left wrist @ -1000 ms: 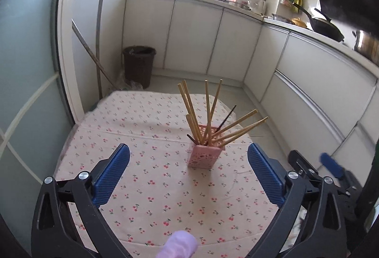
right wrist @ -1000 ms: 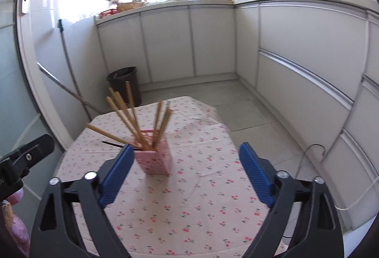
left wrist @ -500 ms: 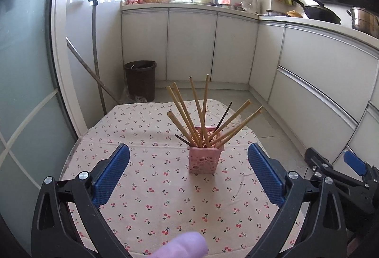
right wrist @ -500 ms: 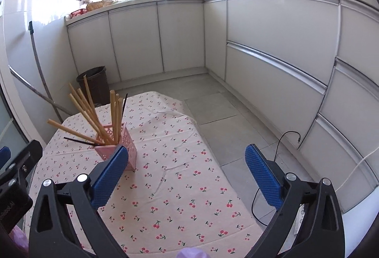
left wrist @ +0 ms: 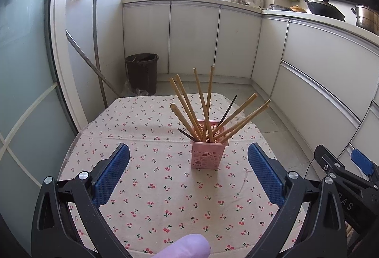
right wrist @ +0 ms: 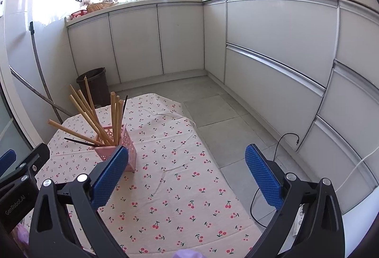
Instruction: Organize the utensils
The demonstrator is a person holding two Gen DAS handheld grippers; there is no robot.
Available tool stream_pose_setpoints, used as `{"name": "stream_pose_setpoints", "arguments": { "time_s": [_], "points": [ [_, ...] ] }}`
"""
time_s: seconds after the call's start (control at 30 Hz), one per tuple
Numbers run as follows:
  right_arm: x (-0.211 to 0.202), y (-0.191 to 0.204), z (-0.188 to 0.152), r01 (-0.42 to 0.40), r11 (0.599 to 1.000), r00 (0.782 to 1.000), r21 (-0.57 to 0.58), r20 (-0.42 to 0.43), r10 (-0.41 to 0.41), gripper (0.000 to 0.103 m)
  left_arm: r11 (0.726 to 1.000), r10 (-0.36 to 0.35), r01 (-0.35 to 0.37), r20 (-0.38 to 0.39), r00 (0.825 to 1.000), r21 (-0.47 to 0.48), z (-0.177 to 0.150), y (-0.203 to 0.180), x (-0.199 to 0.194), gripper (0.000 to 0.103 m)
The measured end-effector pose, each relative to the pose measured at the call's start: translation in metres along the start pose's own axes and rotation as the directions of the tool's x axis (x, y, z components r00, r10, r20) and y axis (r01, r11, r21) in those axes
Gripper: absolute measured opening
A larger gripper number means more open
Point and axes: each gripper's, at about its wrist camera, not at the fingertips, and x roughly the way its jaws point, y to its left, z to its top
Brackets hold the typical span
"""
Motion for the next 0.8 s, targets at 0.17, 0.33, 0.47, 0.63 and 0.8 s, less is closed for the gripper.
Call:
{"name": "stream_pose_setpoints", "arguments": {
  "time_s": [0.17,0.33,0.47,0.63,0.8],
  "points": [
    [0.0033,-0.0023,-0.0009,-0.004,1.0,1.0,0.014,-0.018,0.004,0.096,1.0,0.001,-0.001,-0.009,1.0,0.0,-0.0004,0.0004,0.0023,0.096],
    [0.0035,-0.0012,-0.0017,-0.005,1.0,1.0,0.009,-0.02,0.005,0.096,1.0,-0.006,0.006,-0.019,1.0,-0.004,-0.0004,0.0019,0.0041,0.096],
    [0.0037,-0.0005,-0.0023,-0.004,1.0,1.0,0.006,-0.018,0.005,0.096,1.0,-0.009,0.009,-0.026,1.0,-0.006,-0.0005,0.002,0.0055,0.096],
    [0.0047,-0.0014,-0.0032,-0.001,1.0,1.0,0.008,-0.024,0.001,0.096,1.0,-0.01,0.009,-0.03,1.0,-0.006,-0.0008,0.0023,0.0059,0.096],
    [0.0053,-0.002,-0.0025,-0.002,1.0,1.0,0.008,-0.025,0.003,0.096,1.0,-0.007,0.007,-0.034,0.999,-0.008,-0.0008,0.0028,0.0069,0.096]
  ]
}}
